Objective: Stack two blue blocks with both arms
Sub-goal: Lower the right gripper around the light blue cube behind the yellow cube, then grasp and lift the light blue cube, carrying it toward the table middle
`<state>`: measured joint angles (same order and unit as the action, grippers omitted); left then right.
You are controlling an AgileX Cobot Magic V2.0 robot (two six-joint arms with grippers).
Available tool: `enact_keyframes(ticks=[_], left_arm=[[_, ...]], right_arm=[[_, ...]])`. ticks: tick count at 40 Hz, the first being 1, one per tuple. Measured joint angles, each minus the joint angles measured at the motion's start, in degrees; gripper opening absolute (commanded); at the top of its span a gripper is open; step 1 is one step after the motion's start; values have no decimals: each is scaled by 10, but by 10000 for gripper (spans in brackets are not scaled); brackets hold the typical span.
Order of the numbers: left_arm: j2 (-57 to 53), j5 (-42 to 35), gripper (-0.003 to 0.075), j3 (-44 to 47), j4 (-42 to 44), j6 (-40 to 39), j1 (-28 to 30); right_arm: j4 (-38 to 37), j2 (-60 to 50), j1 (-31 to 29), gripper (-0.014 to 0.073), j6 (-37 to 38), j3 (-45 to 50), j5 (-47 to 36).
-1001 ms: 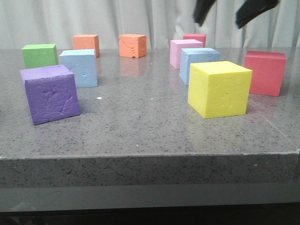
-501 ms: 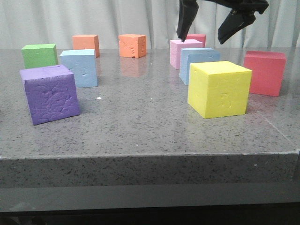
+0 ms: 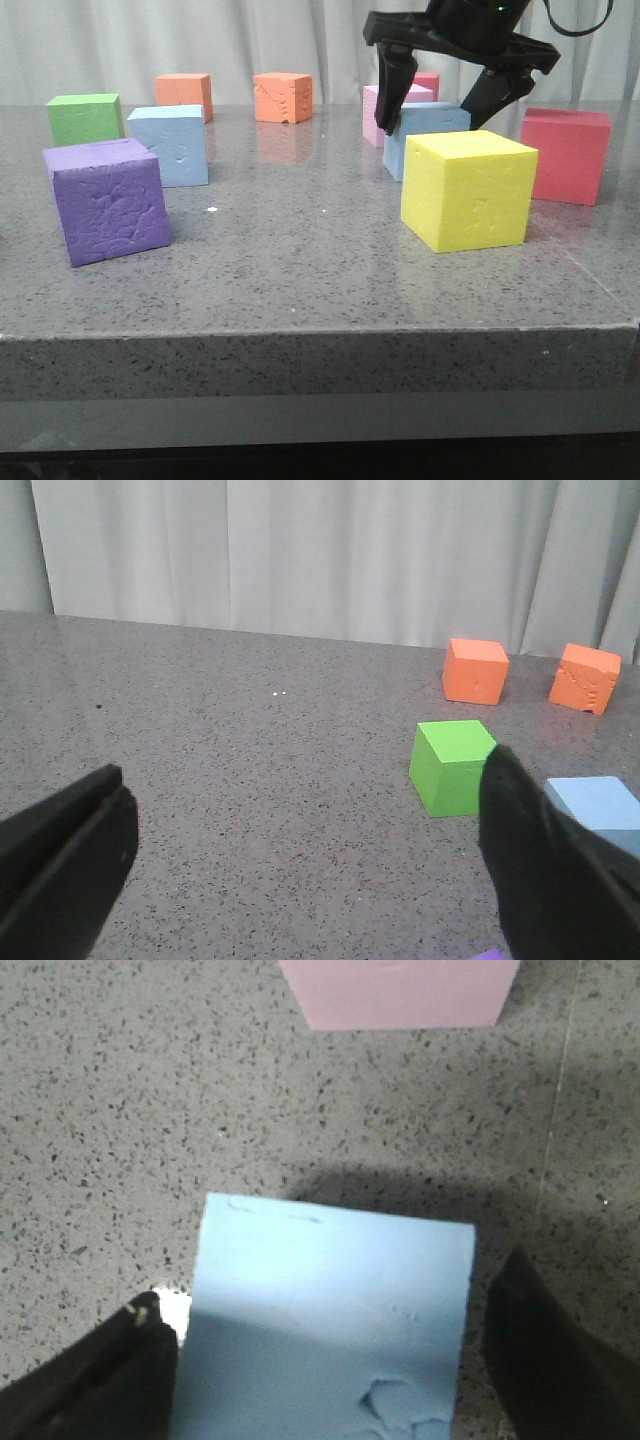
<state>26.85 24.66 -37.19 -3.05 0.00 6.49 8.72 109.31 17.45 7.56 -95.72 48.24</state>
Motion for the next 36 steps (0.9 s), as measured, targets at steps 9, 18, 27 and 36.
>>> enact_keyframes(ticks=[9, 18, 27, 36], left_arm=[[0, 0, 673, 0, 0, 0, 0], [0, 0, 673, 0, 0, 0, 0], [0, 0, 673, 0, 0, 0, 0], [0, 0, 673, 0, 0, 0, 0]], right_arm=[[0, 0, 0, 330, 0, -5, 4], [30, 0, 7, 330, 0, -60, 48], [32, 0, 66, 330, 7, -99, 73], [-17, 12, 130, 330, 92, -100, 81]])
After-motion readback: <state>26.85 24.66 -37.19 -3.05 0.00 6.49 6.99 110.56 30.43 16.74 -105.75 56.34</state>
